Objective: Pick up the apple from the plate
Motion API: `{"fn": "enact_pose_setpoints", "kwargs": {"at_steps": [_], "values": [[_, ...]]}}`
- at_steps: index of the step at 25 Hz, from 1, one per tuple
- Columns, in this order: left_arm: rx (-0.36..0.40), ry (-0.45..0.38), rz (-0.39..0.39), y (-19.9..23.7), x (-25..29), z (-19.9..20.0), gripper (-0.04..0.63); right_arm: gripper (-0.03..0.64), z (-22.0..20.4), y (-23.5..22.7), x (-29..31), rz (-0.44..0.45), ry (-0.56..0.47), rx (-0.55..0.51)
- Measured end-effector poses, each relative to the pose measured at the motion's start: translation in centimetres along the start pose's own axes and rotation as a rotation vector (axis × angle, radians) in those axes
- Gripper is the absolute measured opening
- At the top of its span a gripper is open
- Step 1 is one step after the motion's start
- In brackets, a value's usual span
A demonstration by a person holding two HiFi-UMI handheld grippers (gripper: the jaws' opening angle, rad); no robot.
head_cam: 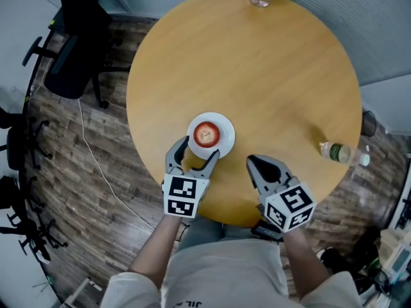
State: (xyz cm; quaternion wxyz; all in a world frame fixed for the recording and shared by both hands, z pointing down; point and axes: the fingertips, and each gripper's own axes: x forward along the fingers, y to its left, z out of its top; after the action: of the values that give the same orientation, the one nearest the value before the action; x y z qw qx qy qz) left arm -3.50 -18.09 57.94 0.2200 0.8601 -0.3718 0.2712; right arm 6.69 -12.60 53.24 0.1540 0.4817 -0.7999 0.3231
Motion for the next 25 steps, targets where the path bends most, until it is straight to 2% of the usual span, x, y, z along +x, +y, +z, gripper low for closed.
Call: {"fn": "enact_pose_setpoints", "kwargs": {"at_steps": [7,25], "values": [[0.030,0.048,-0.002,0.9,2.4,-1.4,0.399,0.032,-0.5,-0.3,0.6,-0.004,0.014,0.025],[0.088,0.125,-0.018,1.4,6.2,-2.9,0.403,0.032,-1.8,-1.5,0.4,-0.033,0.039,0.062]]}}
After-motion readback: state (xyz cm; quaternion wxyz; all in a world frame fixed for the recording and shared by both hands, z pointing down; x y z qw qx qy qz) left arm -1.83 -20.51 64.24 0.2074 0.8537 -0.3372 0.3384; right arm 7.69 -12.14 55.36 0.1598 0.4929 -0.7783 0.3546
